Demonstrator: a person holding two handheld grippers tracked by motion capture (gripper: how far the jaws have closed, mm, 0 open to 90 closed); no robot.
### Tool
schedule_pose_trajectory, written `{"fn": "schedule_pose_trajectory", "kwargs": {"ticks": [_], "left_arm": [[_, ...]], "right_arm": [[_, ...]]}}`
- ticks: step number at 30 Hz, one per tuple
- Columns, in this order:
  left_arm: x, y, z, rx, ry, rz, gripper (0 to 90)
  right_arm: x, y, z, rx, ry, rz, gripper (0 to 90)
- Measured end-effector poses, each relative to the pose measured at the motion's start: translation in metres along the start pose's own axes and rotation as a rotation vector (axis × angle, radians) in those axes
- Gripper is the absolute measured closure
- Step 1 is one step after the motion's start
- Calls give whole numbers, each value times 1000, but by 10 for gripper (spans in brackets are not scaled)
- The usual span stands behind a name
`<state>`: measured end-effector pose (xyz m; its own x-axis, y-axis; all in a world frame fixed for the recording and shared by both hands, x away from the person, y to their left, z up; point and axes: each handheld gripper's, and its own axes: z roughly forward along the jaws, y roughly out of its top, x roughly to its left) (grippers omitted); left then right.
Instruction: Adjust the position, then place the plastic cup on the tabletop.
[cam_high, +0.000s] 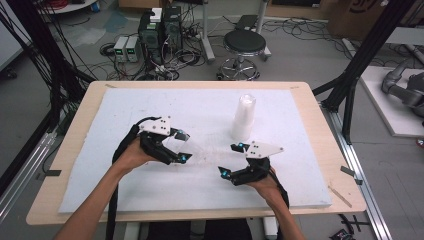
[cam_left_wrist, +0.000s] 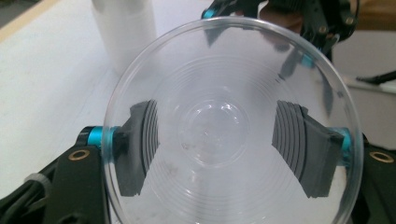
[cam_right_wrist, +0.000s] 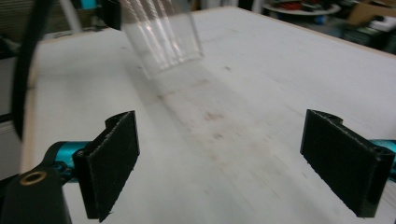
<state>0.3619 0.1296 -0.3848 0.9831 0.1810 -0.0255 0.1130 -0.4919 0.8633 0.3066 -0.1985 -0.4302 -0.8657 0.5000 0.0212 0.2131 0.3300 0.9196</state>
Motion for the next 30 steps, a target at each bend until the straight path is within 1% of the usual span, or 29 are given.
{"fn": "schedule_pose_trajectory", "kwargs": {"ticks": [1,2,3,4,5,6,7,8,9,10,11,12,13,14,15,17,18,19,20,23,24,25,26,27,28,30], "left_arm": [[0,0,0,0,0,0,310],[3,2,1,30,2,1,310],[6,3,3,61,7,5,310],[11,7,5,126,14,17,310],[11,7,5,126,14,17,311],[13,9,6,151,15,20,311],[16,12,6,189,15,34,311],[18,13,7,211,15,35,310],[21,16,8,240,15,42,310],[22,17,9,250,13,41,310],[25,20,10,274,14,46,310],[26,21,12,296,11,51,309],[28,22,13,314,11,59,309],[29,24,15,339,9,59,309],[30,25,16,364,9,70,310],[33,28,18,398,12,76,310],[34,29,18,399,13,75,310],[35,31,19,412,14,75,310],[35,32,19,420,22,79,310],[35,33,20,411,26,77,310],[35,33,20,414,28,84,310],[35,33,20,415,31,77,310],[35,33,20,414,35,81,311],[35,34,19,419,28,77,311],[35,33,19,409,35,77,311],[36,33,19,413,38,72,311]], "right_arm": [[0,0,0,0,0,0,117],[-4,-6,-5,12,-52,24,117],[-4,-6,-5,12,-52,24,117],[-8,-12,-9,29,-97,51,117],[-8,-12,-9,29,-97,51,117],[-11,-18,-14,39,-134,66,117],[-11,-18,-14,39,-134,66,117],[-13,-22,-17,48,-153,80,117],[-13,-22,-17,48,-153,80,117],[-15,-25,-20,52,-161,95,117],[-16,-27,-22,53,-168,99,117],[-17,-32,-27,59,-188,109,117],[-17,-32,-27,59,-188,109,117],[-18,-34,-29,59,-197,113,117],[-19,-35,-31,59,-205,114,117],[-20,-38,-35,60,-220,120,117],[-21,-40,-36,62,-225,122,117],[-21,-41,-38,62,-230,123,117],[-21,-42,-39,53,-234,127,117],[-21,-42,-39,55,-237,125,117],[-21,-42,-38,61,-239,120,117],[-21,-42,-38,61,-239,120,117],[-21,-42,-39,60,-239,121,117],[-21,-42,-39,60,-239,121,117],[-21,-42,-39,56,-239,120,117],[-21,-42,-38,55,-235,121,117]]}}
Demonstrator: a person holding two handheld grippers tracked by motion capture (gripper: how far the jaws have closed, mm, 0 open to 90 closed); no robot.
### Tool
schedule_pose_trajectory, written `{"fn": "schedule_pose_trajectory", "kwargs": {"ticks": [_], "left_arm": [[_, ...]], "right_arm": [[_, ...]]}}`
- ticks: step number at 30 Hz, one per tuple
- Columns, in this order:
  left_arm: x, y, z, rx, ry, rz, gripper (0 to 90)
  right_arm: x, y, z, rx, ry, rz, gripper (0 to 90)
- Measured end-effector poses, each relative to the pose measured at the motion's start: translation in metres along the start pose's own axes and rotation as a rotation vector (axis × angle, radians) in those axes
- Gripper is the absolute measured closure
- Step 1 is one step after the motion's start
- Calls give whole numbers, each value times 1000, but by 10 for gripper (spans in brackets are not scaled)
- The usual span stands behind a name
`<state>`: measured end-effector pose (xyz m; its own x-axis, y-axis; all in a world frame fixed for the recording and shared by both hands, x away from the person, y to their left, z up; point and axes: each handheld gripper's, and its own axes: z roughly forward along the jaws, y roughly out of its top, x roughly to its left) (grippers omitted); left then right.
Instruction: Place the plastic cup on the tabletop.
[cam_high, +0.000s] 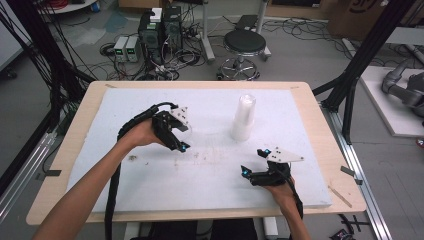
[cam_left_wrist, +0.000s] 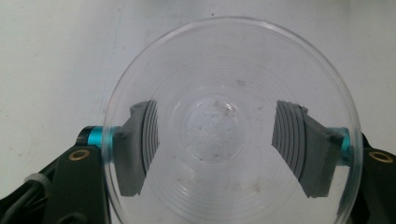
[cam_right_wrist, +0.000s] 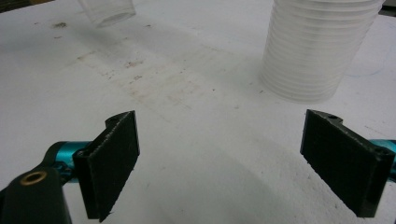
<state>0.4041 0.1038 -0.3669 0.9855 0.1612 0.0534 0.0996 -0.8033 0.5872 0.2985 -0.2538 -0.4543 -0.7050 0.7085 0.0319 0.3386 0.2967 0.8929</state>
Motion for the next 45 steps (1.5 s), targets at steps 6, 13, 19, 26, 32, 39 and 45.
{"fn": "schedule_pose_trajectory", "kwargs": {"ticks": [6,13,19,26,32,39,45], "left_arm": [[1,1,6,16,5,8,311],[9,2,21,25,37,-20,311],[16,2,38,42,32,-42,311],[19,8,51,62,35,-51,311],[19,8,53,64,43,-58,270],[20,-4,60,74,43,-103,167],[20,-8,51,41,42,-135,150]], "right_arm": [[0,0,0,4,5,1,117],[0,0,0,2,11,-6,117],[0,0,0,8,15,3,117],[-1,0,0,6,23,7,117],[-1,0,0,7,25,13,117],[-2,0,0,5,26,9,117],[-2,0,0,3,28,9,117]]}}
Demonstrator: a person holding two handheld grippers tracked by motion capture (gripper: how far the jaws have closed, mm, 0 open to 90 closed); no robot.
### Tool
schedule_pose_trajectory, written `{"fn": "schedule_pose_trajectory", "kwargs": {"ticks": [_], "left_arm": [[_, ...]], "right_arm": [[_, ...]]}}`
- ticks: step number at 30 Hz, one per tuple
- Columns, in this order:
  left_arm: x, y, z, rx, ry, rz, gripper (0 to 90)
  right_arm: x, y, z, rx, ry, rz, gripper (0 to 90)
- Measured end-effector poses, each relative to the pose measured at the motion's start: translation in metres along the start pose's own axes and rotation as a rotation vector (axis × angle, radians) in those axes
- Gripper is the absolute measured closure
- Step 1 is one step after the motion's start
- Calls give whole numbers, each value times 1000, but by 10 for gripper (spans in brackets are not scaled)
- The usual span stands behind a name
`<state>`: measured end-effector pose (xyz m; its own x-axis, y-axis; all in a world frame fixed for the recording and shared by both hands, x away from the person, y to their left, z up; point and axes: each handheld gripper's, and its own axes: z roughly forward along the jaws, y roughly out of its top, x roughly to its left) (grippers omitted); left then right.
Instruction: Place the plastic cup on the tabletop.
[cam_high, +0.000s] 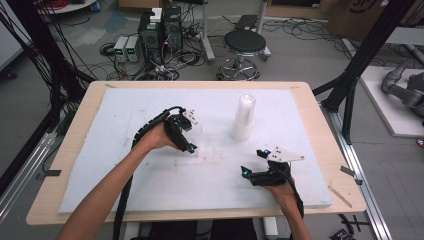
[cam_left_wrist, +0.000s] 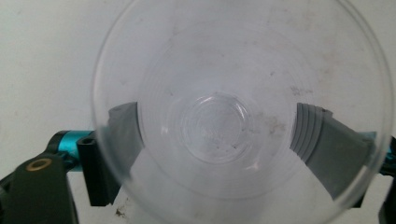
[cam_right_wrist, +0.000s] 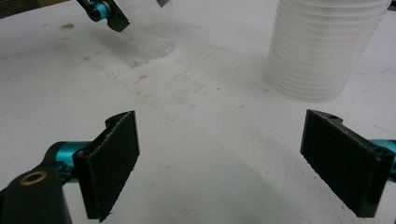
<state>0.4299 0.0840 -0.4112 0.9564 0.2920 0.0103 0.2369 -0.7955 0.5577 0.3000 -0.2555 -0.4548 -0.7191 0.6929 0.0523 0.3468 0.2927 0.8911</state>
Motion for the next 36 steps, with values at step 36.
{"fn": "schedule_pose_trajectory", "kwargs": {"ticks": [36], "left_arm": [[-90,-168,-52,-590,305,-358,152]], "right_arm": [[0,-3,-7,-68,-38,34,117]]}}
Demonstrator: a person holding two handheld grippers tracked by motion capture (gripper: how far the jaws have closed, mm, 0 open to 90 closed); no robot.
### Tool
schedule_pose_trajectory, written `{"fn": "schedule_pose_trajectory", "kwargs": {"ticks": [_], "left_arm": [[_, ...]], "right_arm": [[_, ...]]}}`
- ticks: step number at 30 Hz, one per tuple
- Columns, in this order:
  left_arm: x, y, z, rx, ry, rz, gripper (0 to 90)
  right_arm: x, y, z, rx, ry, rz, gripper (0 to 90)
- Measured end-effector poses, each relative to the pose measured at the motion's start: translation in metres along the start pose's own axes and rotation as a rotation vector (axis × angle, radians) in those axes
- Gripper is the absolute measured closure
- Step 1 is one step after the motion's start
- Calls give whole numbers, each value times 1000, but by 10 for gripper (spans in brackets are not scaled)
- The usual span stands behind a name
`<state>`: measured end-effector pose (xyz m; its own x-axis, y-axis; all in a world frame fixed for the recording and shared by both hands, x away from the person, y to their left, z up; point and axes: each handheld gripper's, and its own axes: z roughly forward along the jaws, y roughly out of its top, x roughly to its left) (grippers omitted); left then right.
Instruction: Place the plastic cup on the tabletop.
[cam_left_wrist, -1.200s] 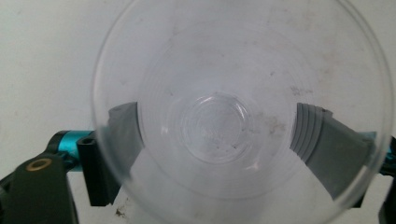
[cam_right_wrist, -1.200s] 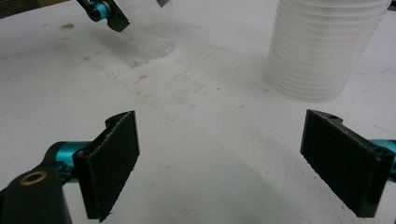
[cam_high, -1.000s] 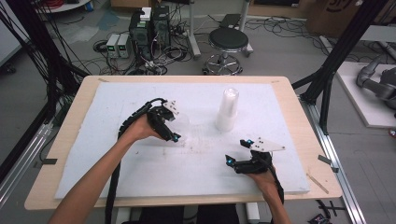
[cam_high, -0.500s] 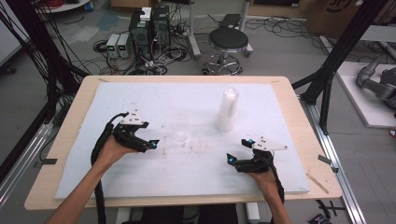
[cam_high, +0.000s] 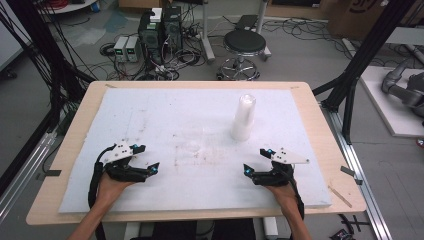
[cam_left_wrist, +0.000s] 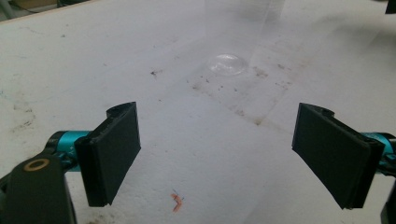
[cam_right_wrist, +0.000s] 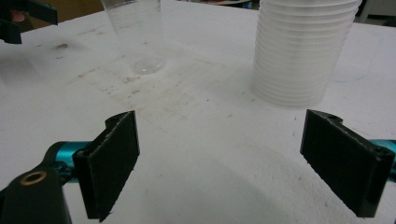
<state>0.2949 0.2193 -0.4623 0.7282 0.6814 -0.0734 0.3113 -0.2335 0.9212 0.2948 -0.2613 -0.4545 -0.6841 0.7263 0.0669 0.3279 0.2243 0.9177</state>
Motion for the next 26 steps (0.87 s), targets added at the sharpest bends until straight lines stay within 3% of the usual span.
{"fn": "schedule_pose_trajectory", "kwargs": {"ticks": [10,26], "left_arm": [[-2,-7,-3,-48,39,6,158],[1,-12,-8,-113,37,-23,156]], "right_arm": [[0,-1,-1,-10,-10,0,117],[2,-1,-1,-14,-33,-6,117]]}}
